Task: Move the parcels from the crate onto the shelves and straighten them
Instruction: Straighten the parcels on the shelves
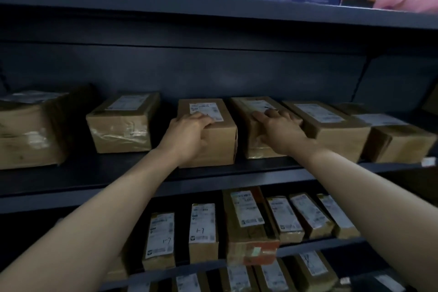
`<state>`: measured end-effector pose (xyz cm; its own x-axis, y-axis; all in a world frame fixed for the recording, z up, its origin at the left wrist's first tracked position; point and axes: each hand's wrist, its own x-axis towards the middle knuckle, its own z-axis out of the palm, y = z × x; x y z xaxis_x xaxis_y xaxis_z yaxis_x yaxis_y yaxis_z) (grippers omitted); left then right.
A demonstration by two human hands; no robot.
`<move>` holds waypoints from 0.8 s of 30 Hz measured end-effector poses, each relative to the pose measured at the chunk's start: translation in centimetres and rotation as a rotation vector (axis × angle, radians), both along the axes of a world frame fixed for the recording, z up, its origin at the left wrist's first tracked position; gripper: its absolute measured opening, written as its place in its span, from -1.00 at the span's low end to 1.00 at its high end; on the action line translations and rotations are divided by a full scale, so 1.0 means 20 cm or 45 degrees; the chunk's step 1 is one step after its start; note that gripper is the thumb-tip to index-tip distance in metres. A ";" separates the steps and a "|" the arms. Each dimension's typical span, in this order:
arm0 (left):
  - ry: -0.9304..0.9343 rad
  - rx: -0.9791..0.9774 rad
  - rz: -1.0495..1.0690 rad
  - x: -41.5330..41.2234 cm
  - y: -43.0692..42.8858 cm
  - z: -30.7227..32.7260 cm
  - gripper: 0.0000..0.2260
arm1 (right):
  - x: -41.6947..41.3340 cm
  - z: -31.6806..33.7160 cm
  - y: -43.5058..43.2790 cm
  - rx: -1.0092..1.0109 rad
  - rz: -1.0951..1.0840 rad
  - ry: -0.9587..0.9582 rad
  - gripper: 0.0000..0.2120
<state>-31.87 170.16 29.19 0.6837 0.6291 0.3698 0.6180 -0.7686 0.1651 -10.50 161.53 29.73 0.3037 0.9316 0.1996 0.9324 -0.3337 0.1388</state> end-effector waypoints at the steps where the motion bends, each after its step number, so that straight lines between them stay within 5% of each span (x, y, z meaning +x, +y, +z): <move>1: -0.001 -0.011 0.009 0.01 0.02 0.00 -0.49 | 0.01 0.00 0.03 -0.003 0.007 0.019 -0.34; 24: 0.066 -0.019 0.095 0.15 0.36 0.01 -0.55 | 0.15 0.00 0.36 -0.026 -0.048 0.056 -0.36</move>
<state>-28.89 177.44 29.47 0.6530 0.6840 0.3253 0.6813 -0.7180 0.1421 -7.51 168.75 29.71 0.3467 0.9231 0.1661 0.9246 -0.3661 0.1049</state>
